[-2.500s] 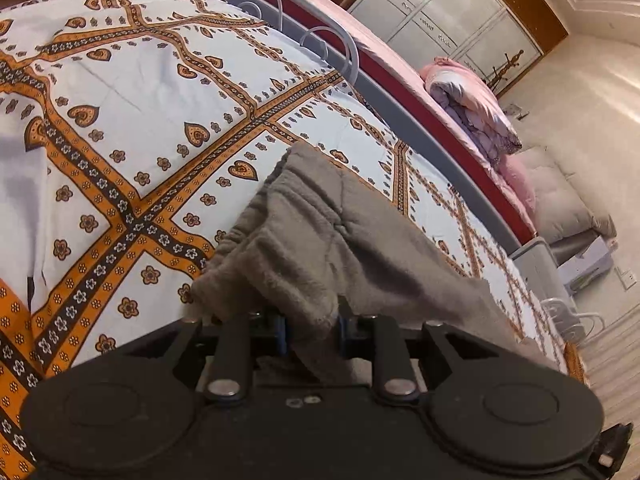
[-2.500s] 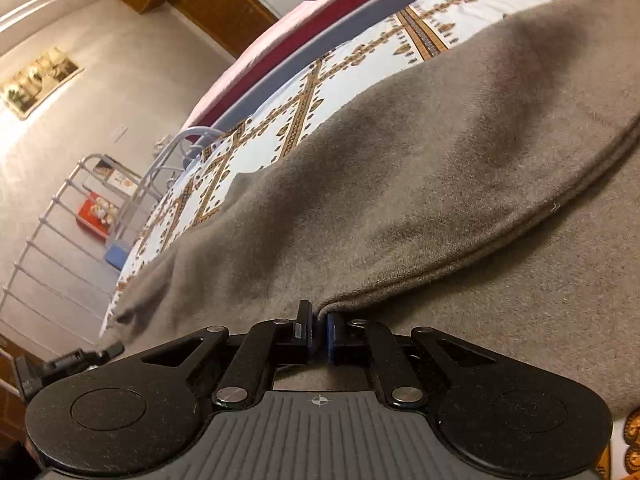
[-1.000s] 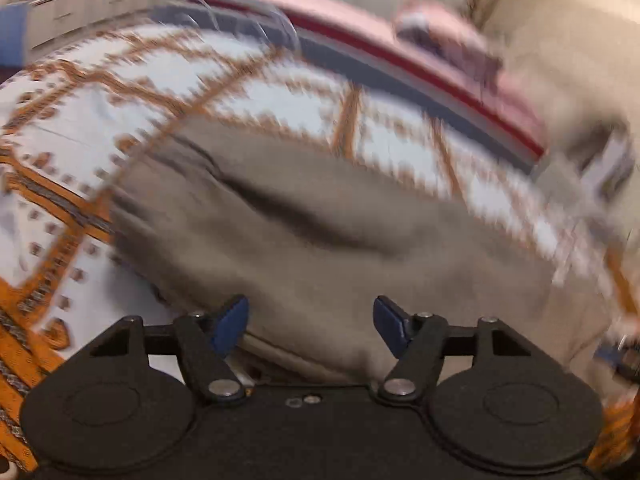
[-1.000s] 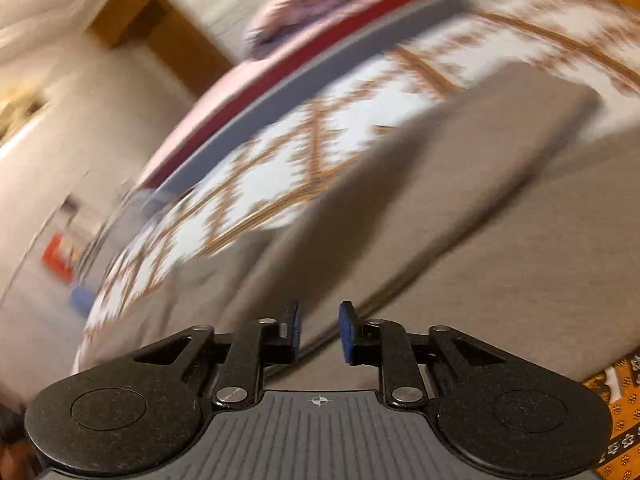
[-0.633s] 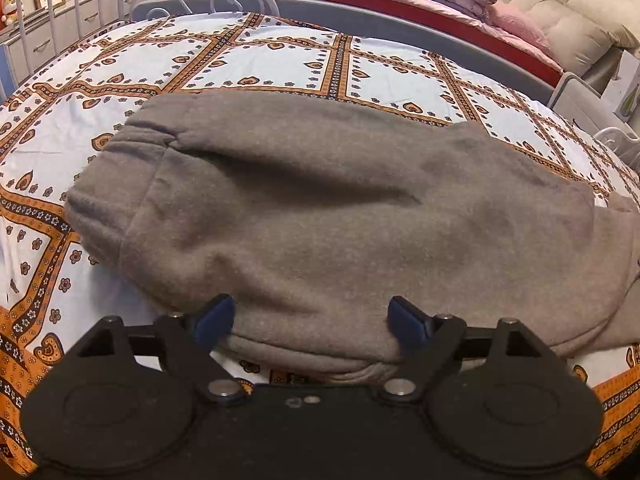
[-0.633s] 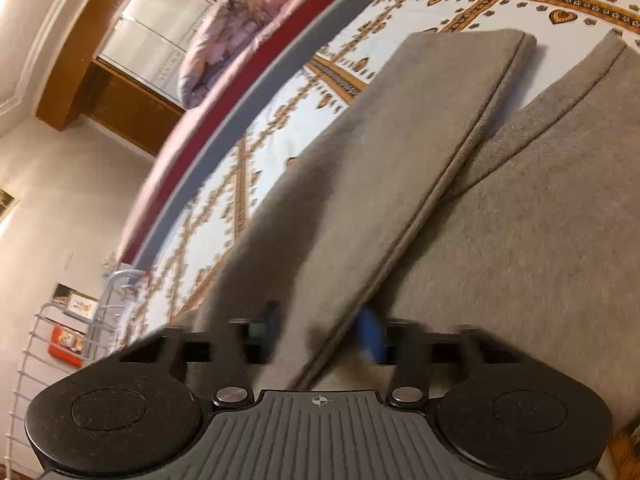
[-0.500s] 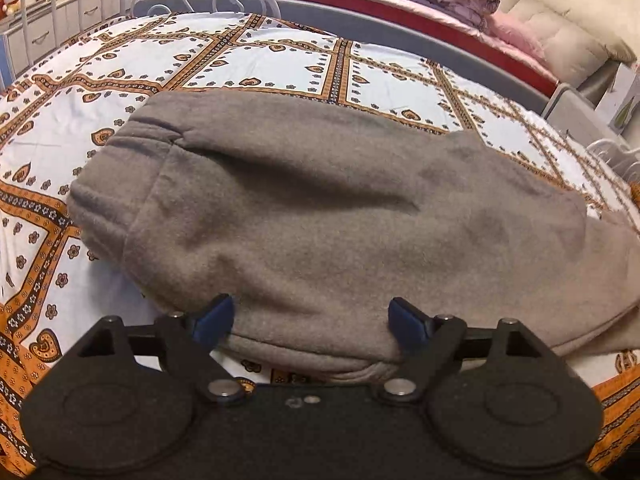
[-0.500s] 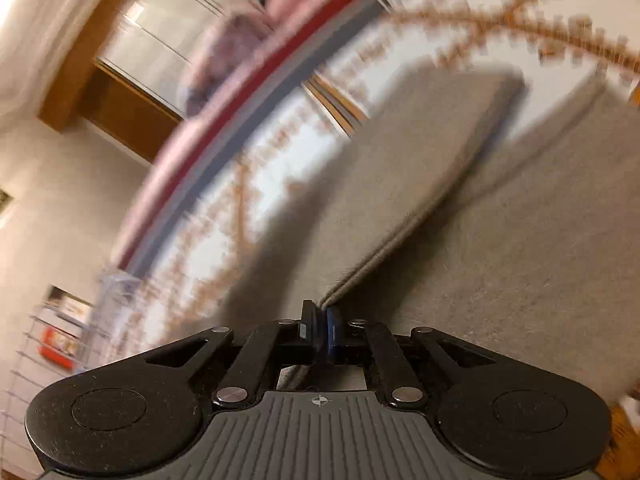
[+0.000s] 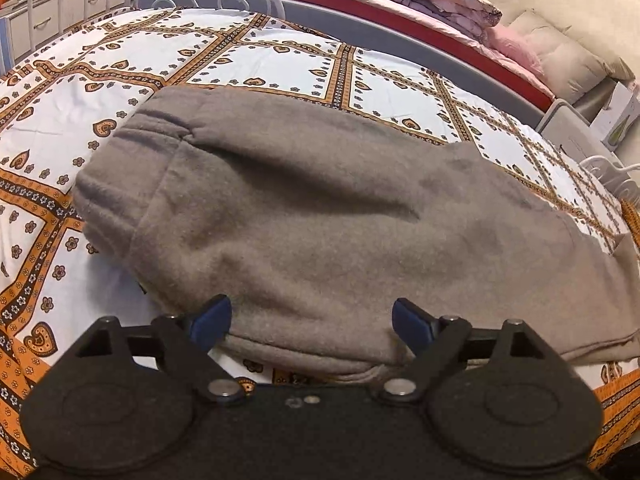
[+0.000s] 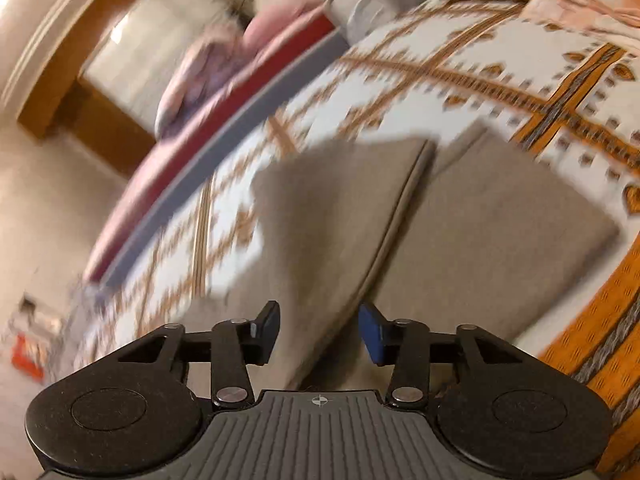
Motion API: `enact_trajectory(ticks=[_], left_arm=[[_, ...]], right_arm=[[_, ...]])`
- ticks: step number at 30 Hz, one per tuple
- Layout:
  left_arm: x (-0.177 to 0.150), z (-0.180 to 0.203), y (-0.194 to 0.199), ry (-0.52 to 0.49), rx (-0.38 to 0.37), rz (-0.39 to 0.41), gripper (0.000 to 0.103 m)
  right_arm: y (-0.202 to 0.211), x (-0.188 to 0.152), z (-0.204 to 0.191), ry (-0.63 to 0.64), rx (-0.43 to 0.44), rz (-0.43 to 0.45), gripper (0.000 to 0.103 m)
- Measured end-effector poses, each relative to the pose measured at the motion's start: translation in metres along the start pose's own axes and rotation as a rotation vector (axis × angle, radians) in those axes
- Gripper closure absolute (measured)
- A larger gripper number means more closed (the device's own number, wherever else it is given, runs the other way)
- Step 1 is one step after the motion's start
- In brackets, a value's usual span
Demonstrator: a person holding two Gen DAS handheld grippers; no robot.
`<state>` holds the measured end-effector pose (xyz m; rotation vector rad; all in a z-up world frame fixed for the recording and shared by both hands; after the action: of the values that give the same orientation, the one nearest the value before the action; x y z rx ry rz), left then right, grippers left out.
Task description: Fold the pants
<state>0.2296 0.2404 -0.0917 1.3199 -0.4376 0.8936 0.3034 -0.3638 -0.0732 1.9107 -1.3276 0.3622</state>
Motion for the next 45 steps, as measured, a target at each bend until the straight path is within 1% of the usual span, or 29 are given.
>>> enact_trajectory(ticks=[3,4,6,7,8,10,12,13,15,17,18,19,21,23,25,27,29,30,31,32,34,35,37,39,40,41,42,43,45], left_arm=[[0.0,0.0,0.0,0.0,0.003,0.0,0.021],[-0.001,0.001,0.0,-0.005,0.005,0.0,0.021],[-0.001,0.002,0.0,-0.015,0.006,0.0,0.021],[-0.001,0.002,0.0,-0.017,0.005,0.0,0.021],[-0.002,0.002,0.0,-0.018,0.004,0.001,0.021],[-0.002,0.002,0.001,-0.017,0.001,0.003,0.021],[-0.002,0.001,0.001,-0.016,-0.004,0.004,0.021],[-0.002,0.001,0.001,-0.016,-0.006,0.003,0.021],[-0.002,0.001,0.001,-0.02,-0.011,0.001,0.021],[-0.001,0.001,0.001,-0.018,-0.014,0.0,0.021],[-0.001,0.0,0.001,-0.012,-0.017,-0.001,0.021],[-0.001,-0.001,0.0,-0.006,-0.018,0.0,0.021],[0.0,-0.001,0.001,-0.001,-0.014,0.0,0.021],[0.0,0.0,0.001,-0.009,-0.009,0.001,0.021],[-0.001,0.001,0.001,-0.015,-0.009,0.0,0.021],[-0.001,0.001,0.001,-0.015,-0.01,0.0,0.021],[-0.001,0.0,0.001,-0.017,-0.01,0.001,0.021],[-0.001,0.001,0.001,-0.018,-0.01,0.001,0.021],[-0.001,0.0,0.001,-0.021,-0.011,0.001,0.021],[-0.002,0.001,0.001,-0.024,-0.012,0.001,0.021],[-0.002,0.0,0.003,-0.025,-0.019,0.002,0.021],[-0.003,-0.001,0.004,-0.024,-0.024,0.003,0.021],[-0.003,-0.002,0.005,-0.02,-0.036,0.005,0.021],[-0.003,-0.003,0.005,-0.014,-0.042,0.006,0.021],[-0.003,-0.003,0.005,-0.014,-0.042,0.006,0.021],[-0.003,-0.003,0.006,-0.015,-0.041,0.005,0.021],[-0.003,-0.003,0.006,-0.019,-0.04,0.004,0.021],[-0.004,-0.002,0.006,-0.022,-0.041,0.004,0.021],[-0.004,-0.003,0.006,-0.022,-0.047,0.004,0.021]], right_arm=[[-0.026,0.016,0.017,-0.038,-0.042,-0.013,0.057],[-0.035,0.019,0.026,-0.051,-0.071,-0.019,0.057],[-0.048,0.027,0.037,-0.093,-0.036,-0.02,0.059],[-0.05,0.032,0.039,-0.095,-0.034,-0.012,0.08],[-0.051,0.035,0.037,-0.079,-0.037,-0.011,0.099],[-0.044,0.049,0.027,-0.049,-0.024,0.027,0.098],[-0.017,0.059,0.014,-0.033,0.039,0.088,0.098],[-0.004,0.064,0.01,-0.015,0.054,0.109,0.098],[0.027,0.067,0.011,0.041,0.042,0.129,0.098],[0.043,0.061,0.028,0.031,-0.023,0.099,0.098],[0.042,0.054,0.044,0.001,-0.071,0.055,0.097],[0.036,0.047,0.059,-0.046,-0.115,0.009,0.097],[0.02,0.038,0.08,-0.13,-0.142,-0.074,0.096],[0.025,0.039,0.089,-0.151,-0.155,-0.035,0.086],[0.029,0.043,0.094,-0.153,-0.175,-0.007,0.069],[0.031,0.046,0.098,-0.186,-0.157,0.0,0.063],[0.028,0.049,0.101,-0.19,-0.161,0.006,0.064],[0.029,0.05,0.1,-0.176,-0.161,0.019,0.088],[0.024,0.056,0.097,-0.146,-0.17,0.039,0.098],[0.032,0.059,0.095,-0.141,-0.16,0.061,0.098],[0.044,0.068,0.091,-0.157,-0.104,0.104,0.098],[0.052,0.07,0.087,-0.129,-0.1,0.121,0.098],[0.061,0.069,0.085,-0.102,-0.093,0.121,0.098],[0.05,0.063,0.093,-0.084,-0.151,0.078,0.098],[0.043,0.057,0.101,-0.089,-0.193,0.039,0.098],[0.04,0.053,0.109,-0.103,-0.217,0.021,0.098],[0.04,0.052,0.11,-0.114,-0.207,0.029,0.098],[0.043,0.055,0.106,-0.093,-0.195,0.046,0.098],[0.055,0.062,0.095,-0.069,-0.137,0.104,0.098]])
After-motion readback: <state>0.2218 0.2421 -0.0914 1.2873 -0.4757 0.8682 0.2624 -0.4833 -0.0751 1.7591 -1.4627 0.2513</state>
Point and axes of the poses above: each gripper's, at about its wrist camera, not at the fingertips, and y roughly against the way its jaws point, z to its right, x to its top, the point moved 5 cm from there along -y, roughly the way its jaws point, and after that the axes turned 13 degrees about z, right-handed, at the moved point
